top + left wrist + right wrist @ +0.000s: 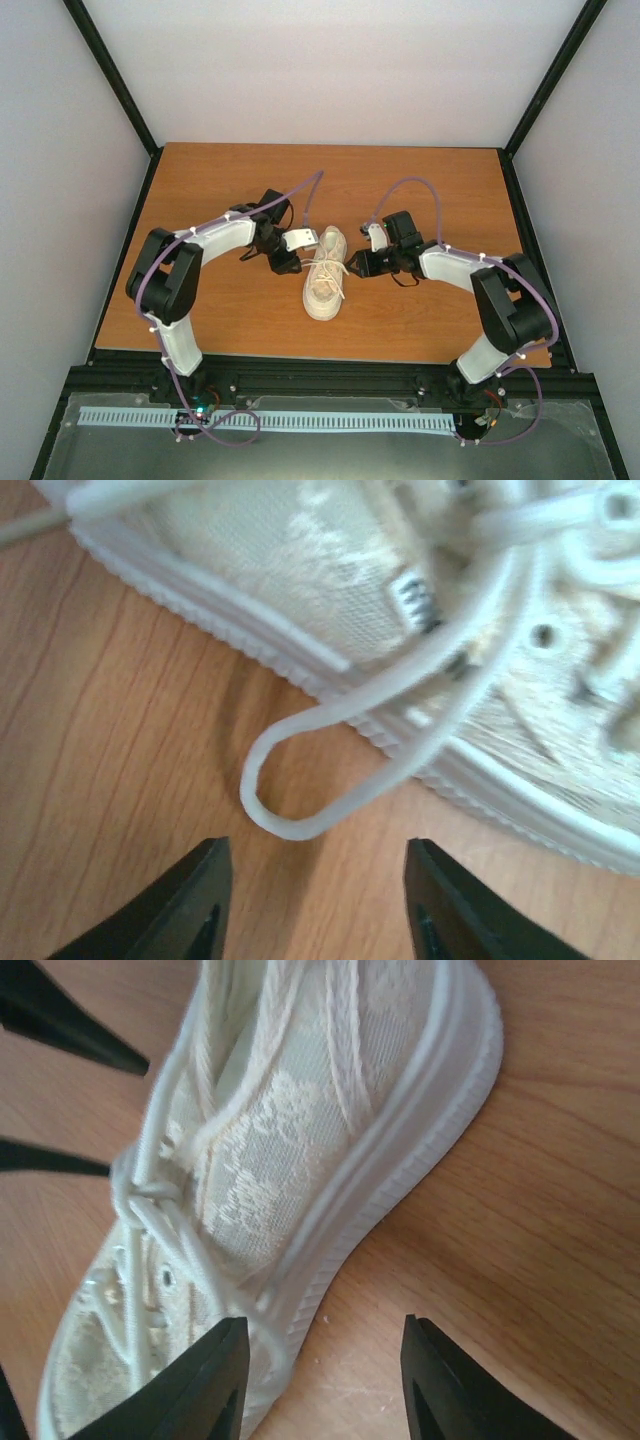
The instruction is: Tie the shoes
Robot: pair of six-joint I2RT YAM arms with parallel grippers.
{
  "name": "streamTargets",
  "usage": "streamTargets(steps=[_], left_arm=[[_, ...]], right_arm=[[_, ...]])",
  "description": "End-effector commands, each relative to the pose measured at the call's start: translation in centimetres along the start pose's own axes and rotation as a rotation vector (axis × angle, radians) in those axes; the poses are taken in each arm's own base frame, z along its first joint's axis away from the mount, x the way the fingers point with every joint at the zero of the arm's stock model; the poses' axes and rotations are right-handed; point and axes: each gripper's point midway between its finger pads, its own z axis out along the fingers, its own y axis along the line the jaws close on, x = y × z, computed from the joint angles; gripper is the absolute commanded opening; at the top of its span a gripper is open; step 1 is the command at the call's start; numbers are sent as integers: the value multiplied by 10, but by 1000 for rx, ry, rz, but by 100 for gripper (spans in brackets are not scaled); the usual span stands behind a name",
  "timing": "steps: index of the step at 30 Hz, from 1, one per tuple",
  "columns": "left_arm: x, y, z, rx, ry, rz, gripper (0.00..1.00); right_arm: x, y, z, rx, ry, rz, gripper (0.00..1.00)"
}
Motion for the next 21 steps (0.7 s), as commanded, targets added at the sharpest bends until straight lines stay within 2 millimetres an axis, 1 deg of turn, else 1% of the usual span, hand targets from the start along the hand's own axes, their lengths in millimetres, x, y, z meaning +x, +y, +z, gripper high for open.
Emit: streamTargets(steps=[1,3,5,6,8,9,10,13,15,17,19,21], left_arm=[[-21,-15,-43,24,-94,77,55],[-18,-22,-55,25,-76,116,58],[-13,-28,-62,27,-67,147,58],[-11,-30,-63,27,-66,156,57],[-5,-33,-58,38,-57,138,48],[-2,-34,-52,49,-45,119,40],[0,-34,-45,55,-30,100,36],[7,-31,-19,44,35,54,31],[7,-33,-3,26,66,72,30],[3,-41,5,25,71,104,30],[-4,-50,8,37,51,124,30],[-10,-53,8,38,33,131,31]], right_arm=[[-25,11,-33,1,-95,-38,47],[-31,11,-46,17,-123,-49,52],[-39,13,-54,30,-151,-60,54],[-43,13,-56,34,-162,-59,55],[-53,15,-54,20,-182,-52,55],[-57,15,-50,10,-185,-42,55],[-63,16,-45,1,-192,-39,56],[-73,16,-24,-24,-183,-39,58],[-79,18,-10,-37,-168,-49,59],[-83,18,5,-45,-139,-49,57],[-85,14,14,-45,-128,-43,53],[-88,10,18,-36,-134,-34,49]])
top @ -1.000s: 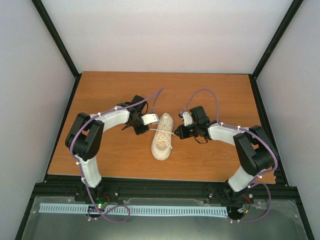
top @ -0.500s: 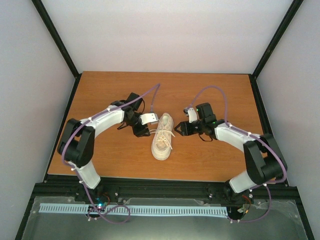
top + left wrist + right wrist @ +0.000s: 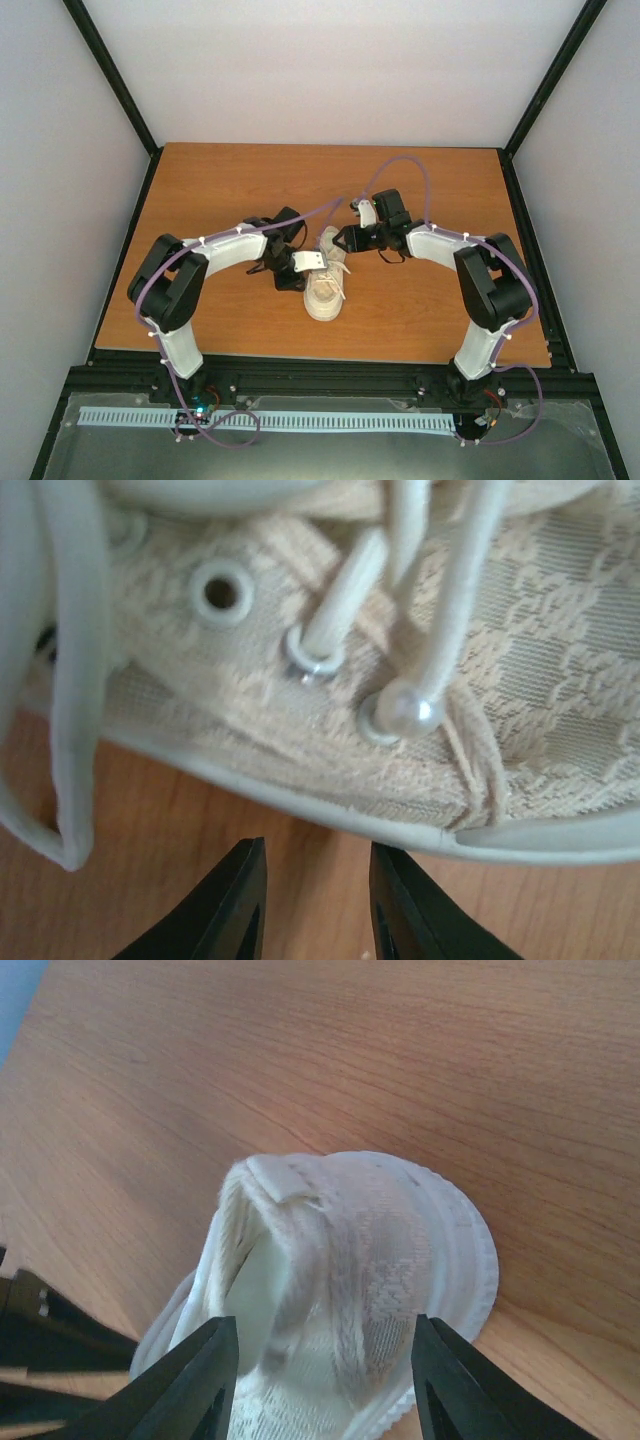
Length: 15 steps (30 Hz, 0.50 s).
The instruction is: Tie the shoes
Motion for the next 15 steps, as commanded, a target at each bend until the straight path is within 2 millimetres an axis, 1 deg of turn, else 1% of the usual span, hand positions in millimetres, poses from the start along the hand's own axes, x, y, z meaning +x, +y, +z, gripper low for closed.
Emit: streamTargets(steps=[1,3,7,9,10,12,13,14,15], left_arm=[[-24,0,-5,-39,-67,22,32],[-28,-2,-7,-29,-84,21,33],[-33,-14,-8,25,-110,32,37],[-33,-10,-14,6,-109,32,37],[-33,-7,-20,-8,-117,28,37],[-33,3,-41,-29,-158,-1,38],[-30,16,-57,-48,-189,-42,38],[-28,26,-74,-67,-222,-78,40],[-24,37,-90,-95,-250,-120,44]], right_arm=[[-18,3,8,-10,-42,-12,48],[-19,3,7,-8,-52,-11,47],[-20,5,6,-15,-52,-19,47],[-21,5,2,1,-53,-21,47],[-23,4,-2,18,-63,-25,48],[-28,-1,-17,55,-103,-30,52],[-31,-5,-29,74,-132,-26,55],[-39,-6,-47,91,-183,-32,57],[-43,-15,-63,119,-223,-24,62]])
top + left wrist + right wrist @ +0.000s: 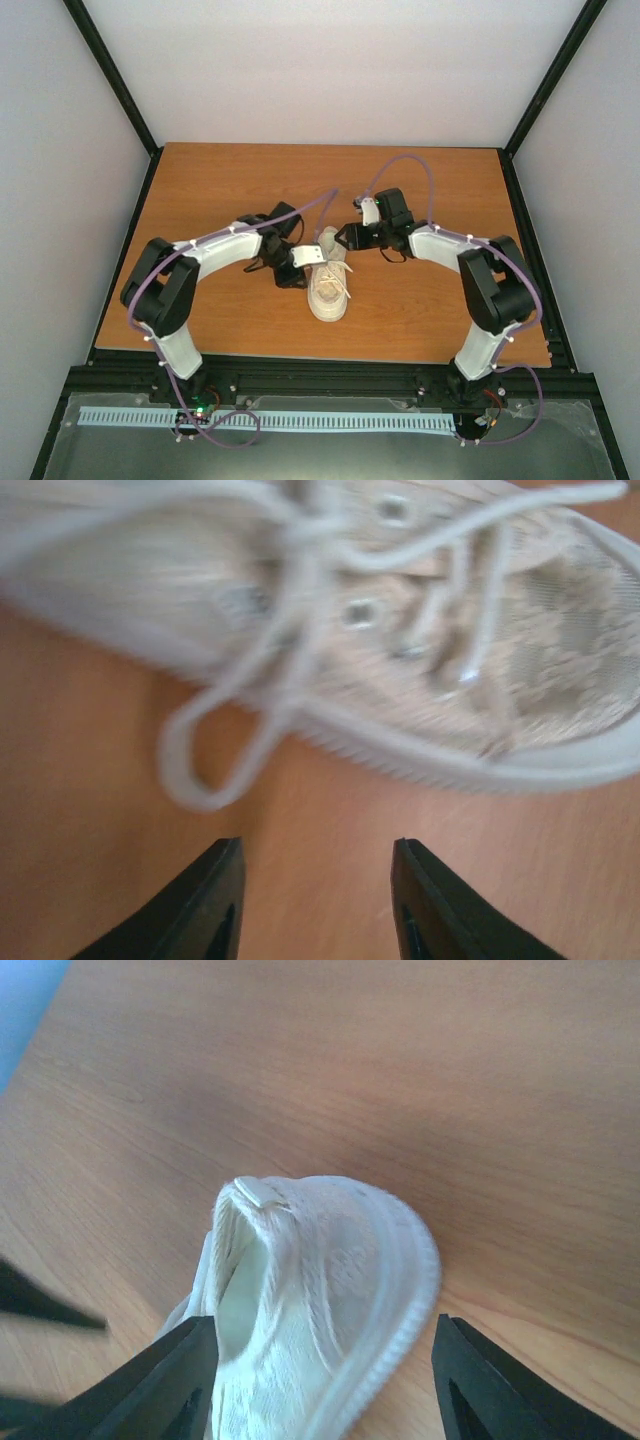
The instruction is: Tie the shoes
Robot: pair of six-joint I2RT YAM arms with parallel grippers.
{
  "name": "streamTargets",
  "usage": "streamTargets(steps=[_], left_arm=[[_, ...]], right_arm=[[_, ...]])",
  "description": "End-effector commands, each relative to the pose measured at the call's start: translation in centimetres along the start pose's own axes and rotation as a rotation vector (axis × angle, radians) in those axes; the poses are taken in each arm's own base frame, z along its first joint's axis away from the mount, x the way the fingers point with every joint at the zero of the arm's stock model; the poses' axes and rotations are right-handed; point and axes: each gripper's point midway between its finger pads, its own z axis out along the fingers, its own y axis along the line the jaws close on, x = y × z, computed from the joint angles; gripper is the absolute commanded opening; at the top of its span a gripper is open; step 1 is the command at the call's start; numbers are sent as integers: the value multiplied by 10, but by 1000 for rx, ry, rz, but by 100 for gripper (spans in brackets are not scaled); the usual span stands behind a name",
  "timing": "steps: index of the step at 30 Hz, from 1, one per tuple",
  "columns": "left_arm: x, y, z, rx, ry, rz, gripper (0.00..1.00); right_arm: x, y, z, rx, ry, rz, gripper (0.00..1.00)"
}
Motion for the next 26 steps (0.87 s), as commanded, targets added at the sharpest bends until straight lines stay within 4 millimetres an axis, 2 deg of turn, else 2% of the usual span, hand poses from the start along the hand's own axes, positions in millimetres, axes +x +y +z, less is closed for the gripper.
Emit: streamTargets(steps=[1,2,3,4,6,8,9,12,17,20,26], left_arm=[[-14,49,-86,-146,-194,-125,50],[-9,63,-100,-202,-215,-162,58],[-1,77,-112,-271,-226,-201,81],[7,90,-123,-332,-241,-250,97],[23,111,-147,-451,-298,-342,100],[39,130,-170,-565,-380,-440,100],[50,138,-181,-625,-412,-487,100],[85,153,-193,-788,-456,-605,100],[121,160,-178,-897,-502,-705,100],[129,164,-174,-936,-520,-732,100],[125,159,-167,-905,-552,-715,100]], right_arm=[[-42,-20,-72,110,-223,-20,70],[-44,-32,-90,146,-263,-8,91],[-46,-45,-108,186,-304,7,99],[-48,-66,-131,236,-353,35,100],[-43,-94,-164,340,-416,74,100],[-32,-117,-189,460,-451,100,100],[-23,-127,-198,529,-458,118,100],[-5,-145,-216,679,-489,147,100],[13,-153,-232,778,-559,171,100],[15,-153,-239,797,-602,177,100],[15,-154,-240,800,-620,186,100]])
